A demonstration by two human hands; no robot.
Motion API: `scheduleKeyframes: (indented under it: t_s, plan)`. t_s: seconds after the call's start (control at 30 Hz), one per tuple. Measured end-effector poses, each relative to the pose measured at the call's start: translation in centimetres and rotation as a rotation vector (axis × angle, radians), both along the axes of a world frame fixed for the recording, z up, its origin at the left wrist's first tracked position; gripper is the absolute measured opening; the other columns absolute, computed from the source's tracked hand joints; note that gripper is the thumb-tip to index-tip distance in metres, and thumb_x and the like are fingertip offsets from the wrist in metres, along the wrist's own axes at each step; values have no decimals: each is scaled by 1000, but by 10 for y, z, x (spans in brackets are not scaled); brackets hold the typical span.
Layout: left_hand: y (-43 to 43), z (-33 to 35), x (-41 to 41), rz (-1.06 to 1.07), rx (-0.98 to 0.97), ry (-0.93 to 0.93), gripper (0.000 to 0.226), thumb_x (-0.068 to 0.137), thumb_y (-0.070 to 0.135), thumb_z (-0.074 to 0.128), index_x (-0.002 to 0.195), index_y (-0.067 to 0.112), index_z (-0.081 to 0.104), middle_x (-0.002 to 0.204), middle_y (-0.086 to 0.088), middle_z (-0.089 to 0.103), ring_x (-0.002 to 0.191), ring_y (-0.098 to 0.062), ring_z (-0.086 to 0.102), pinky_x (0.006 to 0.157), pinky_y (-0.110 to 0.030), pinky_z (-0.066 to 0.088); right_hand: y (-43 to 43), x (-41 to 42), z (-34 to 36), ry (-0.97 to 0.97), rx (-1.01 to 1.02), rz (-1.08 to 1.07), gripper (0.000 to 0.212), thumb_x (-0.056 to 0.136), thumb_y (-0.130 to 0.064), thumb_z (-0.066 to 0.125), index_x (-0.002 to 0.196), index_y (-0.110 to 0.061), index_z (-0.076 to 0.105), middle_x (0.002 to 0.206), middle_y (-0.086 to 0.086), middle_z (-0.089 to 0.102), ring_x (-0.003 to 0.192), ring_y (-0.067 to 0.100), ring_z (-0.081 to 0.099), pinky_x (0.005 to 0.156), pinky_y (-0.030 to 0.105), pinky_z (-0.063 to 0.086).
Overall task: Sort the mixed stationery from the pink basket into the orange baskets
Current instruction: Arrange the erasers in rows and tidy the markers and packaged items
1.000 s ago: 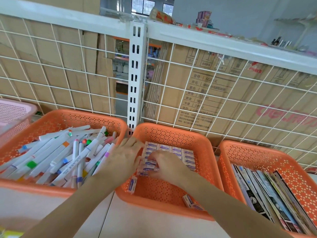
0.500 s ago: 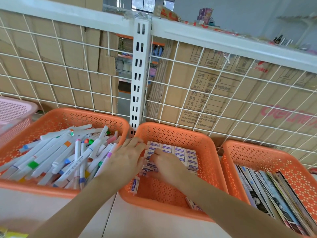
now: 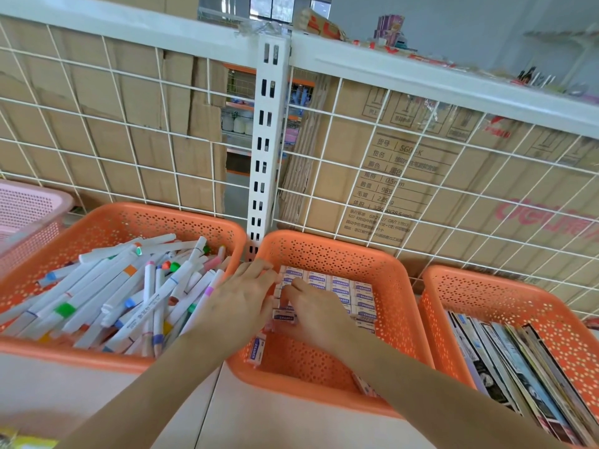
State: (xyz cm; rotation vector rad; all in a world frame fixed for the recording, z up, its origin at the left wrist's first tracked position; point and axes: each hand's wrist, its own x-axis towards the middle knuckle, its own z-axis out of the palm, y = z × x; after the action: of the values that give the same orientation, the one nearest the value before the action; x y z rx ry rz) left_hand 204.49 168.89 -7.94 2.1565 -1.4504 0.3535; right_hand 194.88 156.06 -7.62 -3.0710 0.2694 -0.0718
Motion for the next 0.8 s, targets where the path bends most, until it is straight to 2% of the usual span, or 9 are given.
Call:
scheduleKeyframes:
  t_s: [0.1,0.2,0.3,0.4,0.47,0.63,0.8]
  plan:
    - [0,1,0,-4,2,1,37,62,5,79,96,16,68,104,-1,64,94,-21,65,85,-30,49,2,1,-2,8,14,-17,41,89,-41,55,113,-8,48,110,8,52,100,28,56,68,38,42]
    - [0,2,-1,-6,-5,19,35,65,5,78,97,15,68,106,-2,64,96,-22,64,80,-34,53,-1,0,-5,1,95,-44,35,90,-33,56,112,-7,47,110,9,51,99,30,56,72,40,44]
    - [0,2,-1,8,-6,4,35,65,6,78,97,16,68,107,0,64,98,-20,64,86,-38,50,-2,0,-6,-11,147,-41,33,88,-26,59,111,-6,47,110,10,50,98,31,55,73,40,44]
    - [1,3,-1,0,-13,11,36,61,4,80,94,16,69,104,0,65,94,-20,65,83,-40,52,-1,-2,-2,-46,124,-17,36,87,-31,60,114,-10,48,112,7,49,98,28,56,65,35,40]
    - [0,4,-1,2,-9,1,36,61,3,80,92,16,69,103,0,65,93,-20,66,83,-41,52,0,-2,2,-61,99,63,36,88,-34,59,115,-12,54,114,4,53,100,25,56,65,35,40]
    - [0,5,-2,9,-8,34,33,63,2,79,92,14,69,102,-1,66,93,-23,66,80,-44,53,9,7,1,251,66,270,28,90,-28,58,116,-19,63,113,8,65,102,29,60,80,40,51]
    - [0,6,-2,20,-1,39,33,64,1,77,93,13,70,104,-2,66,94,-24,65,82,-46,52,14,13,2,288,-15,327,22,90,-23,58,107,-11,64,108,14,65,99,32,60,77,38,47]
